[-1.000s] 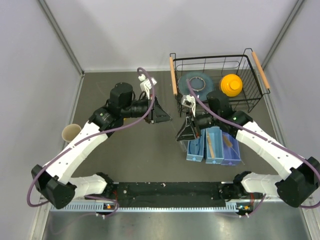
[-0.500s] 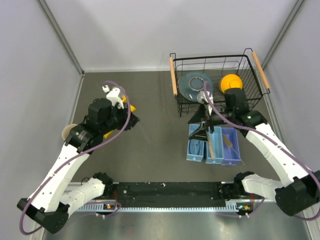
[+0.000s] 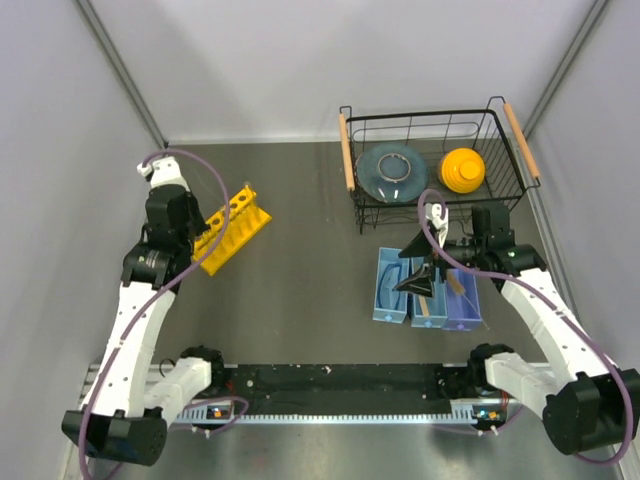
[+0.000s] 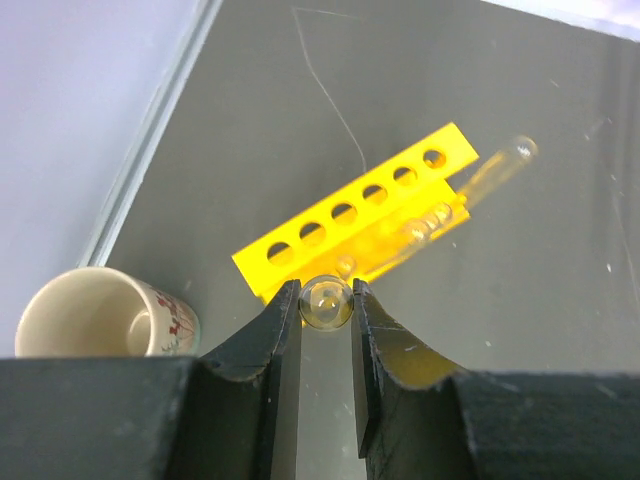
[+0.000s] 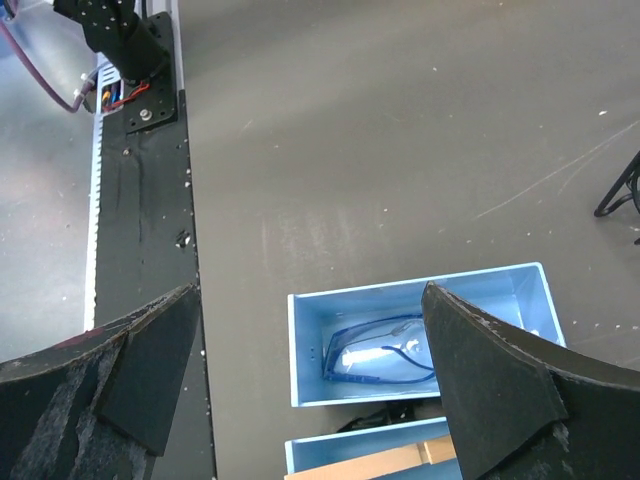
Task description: Organize the chemistry lab equipment
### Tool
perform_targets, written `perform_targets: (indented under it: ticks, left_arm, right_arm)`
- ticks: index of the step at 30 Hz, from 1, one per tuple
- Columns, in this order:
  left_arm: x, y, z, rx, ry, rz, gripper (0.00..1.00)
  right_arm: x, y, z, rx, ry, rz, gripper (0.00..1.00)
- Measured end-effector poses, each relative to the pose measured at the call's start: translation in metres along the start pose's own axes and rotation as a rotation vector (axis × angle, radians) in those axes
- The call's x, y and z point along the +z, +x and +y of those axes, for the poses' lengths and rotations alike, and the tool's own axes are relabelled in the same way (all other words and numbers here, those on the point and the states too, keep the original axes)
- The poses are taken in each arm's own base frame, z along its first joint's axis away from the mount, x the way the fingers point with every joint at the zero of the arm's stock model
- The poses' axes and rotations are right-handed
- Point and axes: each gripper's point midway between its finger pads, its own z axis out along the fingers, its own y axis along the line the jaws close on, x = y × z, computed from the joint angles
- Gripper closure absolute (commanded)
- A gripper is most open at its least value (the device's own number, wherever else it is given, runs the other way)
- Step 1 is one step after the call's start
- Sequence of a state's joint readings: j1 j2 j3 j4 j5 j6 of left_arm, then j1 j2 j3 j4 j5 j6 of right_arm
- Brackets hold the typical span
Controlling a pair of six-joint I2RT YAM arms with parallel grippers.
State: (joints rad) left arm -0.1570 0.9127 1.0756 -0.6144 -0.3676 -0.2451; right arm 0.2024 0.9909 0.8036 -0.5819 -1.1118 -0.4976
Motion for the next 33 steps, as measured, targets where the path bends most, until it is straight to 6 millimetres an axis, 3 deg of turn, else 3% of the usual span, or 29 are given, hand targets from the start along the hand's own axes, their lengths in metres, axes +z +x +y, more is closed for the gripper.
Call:
perform_targets:
  ticks: [5, 9, 21, 33]
  left_arm:
    - [0.025, -0.004, 0.018, -0.024, -0.066, 0.007, 0.95]
    - [0.037, 0.0, 0.021, -0.031, -0.074, 0.03, 0.95]
    - [0.044, 0.004, 0.024, -0.009, -0.073, 0.045, 0.95]
    - [0.057, 0.023, 0.024, 0.01, -0.078, 0.078, 0.95]
  right_arm:
    - [-0.002, 0.0, 0.0, -0.011, -0.001, -0.013, 0.07]
    - [-0.003, -0.001, 0.001, -0.028, 0.0, -0.016, 0.07]
    - [-0.003, -0.001, 0.001, -0.035, 0.001, -0.017, 0.07]
    - [-0.004, 0.0, 0.0, -0.035, 0.005, -0.017, 0.06]
